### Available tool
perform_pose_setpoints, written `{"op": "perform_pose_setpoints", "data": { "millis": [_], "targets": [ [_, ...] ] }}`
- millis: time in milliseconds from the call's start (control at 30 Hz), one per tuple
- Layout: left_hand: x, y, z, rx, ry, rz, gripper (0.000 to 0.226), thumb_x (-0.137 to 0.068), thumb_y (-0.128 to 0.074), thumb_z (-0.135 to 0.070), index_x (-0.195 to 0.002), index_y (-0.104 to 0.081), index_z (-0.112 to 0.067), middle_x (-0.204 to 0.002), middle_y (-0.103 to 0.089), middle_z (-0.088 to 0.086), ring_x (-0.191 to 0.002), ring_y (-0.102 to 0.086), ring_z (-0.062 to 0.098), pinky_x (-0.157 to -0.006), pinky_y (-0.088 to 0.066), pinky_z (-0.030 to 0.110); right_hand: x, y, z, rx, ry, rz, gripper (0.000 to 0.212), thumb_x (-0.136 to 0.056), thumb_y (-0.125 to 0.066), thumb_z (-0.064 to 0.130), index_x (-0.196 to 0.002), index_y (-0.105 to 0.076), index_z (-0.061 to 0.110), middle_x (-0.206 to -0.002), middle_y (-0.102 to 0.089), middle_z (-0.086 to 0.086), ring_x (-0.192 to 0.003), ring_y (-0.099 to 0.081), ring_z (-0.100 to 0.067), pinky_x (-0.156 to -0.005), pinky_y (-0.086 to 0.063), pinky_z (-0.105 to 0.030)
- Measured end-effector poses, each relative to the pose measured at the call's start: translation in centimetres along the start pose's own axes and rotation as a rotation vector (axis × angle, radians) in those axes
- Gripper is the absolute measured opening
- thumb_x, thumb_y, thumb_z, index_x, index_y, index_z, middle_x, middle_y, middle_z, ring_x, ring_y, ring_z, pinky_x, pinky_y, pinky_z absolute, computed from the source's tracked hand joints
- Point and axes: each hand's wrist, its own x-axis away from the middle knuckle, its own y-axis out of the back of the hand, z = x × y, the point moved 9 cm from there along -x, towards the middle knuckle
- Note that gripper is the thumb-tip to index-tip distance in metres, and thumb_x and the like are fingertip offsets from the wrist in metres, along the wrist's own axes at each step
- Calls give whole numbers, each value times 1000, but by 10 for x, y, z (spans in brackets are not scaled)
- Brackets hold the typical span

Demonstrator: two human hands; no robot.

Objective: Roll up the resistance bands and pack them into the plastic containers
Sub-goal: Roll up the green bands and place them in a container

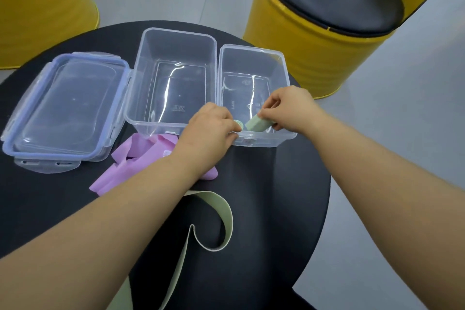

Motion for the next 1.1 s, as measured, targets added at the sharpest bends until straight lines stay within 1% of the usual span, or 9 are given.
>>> {"op": "perform_pose_setpoints", "data": {
  "millis": [100,300,400,433,500,633,733,967,1100],
  "targets": [
    [-1,1,-2,2,-55,-57,10,-58,-67,-9,-65,-74,-11,-60,-63,6,-55,-60,30,-50,-49,31,-6,-14,0,52,-6,51,7,-83,-64,19,-76,-65,17,-81,-68,-1,-72,-68,-23,-78,-57,-38],
    [-2,2,-1,31,-82,-91,10,-59,-68,-5,-63,-74,-11,-59,-63,5,-52,-59,29,-50,-50,29,-10,-21,2,118,-21,95,22,-83,-65,20,-63,-57,25,-78,-64,2,-78,-62,-19,-76,-56,-34],
    [-2,2,0,22,-70,-84,11,-59,-67,-6,-63,-75,-13,-58,-63,5,-51,-59,29,-48,-47,28,-10,-27,5,173,-14,135,13,-83,-65,24,-70,-65,22,-71,-58,9,-79,-59,-17,-64,-48,-25],
    [-2,2,0,18,-71,-84,11,-59,-67,-6,-63,-75,-13,-57,-63,5,-50,-59,29,-49,-47,27,-9,-28,7,193,-6,144,9,-83,-65,25,-78,-69,19,-73,-59,7,-80,-58,-18,-62,-46,-23],
    [-2,2,0,15,-78,-83,11,-58,-67,-5,-62,-74,-13,-57,-62,5,-50,-58,29,-49,-46,27,-8,-31,9,228,3,154,16,-84,-65,25,-90,-72,12,-87,-66,-1,-88,-61,-21,-67,-48,-27],
    [-2,1,0,7,-84,-105,11,-58,-68,-6,-61,-74,-15,-57,-62,4,-49,-58,28,-52,-42,23,-6,-31,10,260,-2,148,21,-86,-64,27,-96,-72,10,-103,-68,-7,-96,-61,-24,-76,-48,-29],
    [-1,2,0,6,-82,-129,11,-58,-68,-7,-62,-74,-15,-57,-63,3,-50,-58,28,-55,-37,22,-7,-31,10,266,-3,144,22,-86,-64,28,-97,-72,10,-104,-67,-7,-97,-61,-24,-76,-48,-29],
    [0,3,0,26,-85,-149,10,-60,-69,-7,-64,-75,-13,-58,-63,4,-51,-58,29,-52,-45,25,-9,-36,9,281,-7,199,28,-83,-68,41,-97,-72,16,-109,-66,-4,-98,-61,-22,-81,-48,-30],
    [0,4,1,34,-89,-156,11,-60,-68,-6,-64,-75,-13,-58,-63,5,-51,-58,29,-51,-48,28,-9,-35,3,219,-16,242,29,-79,-71,43,-94,-72,19,-103,-68,-2,-86,-59,-16,-73,-45,-27]
  ]
}}
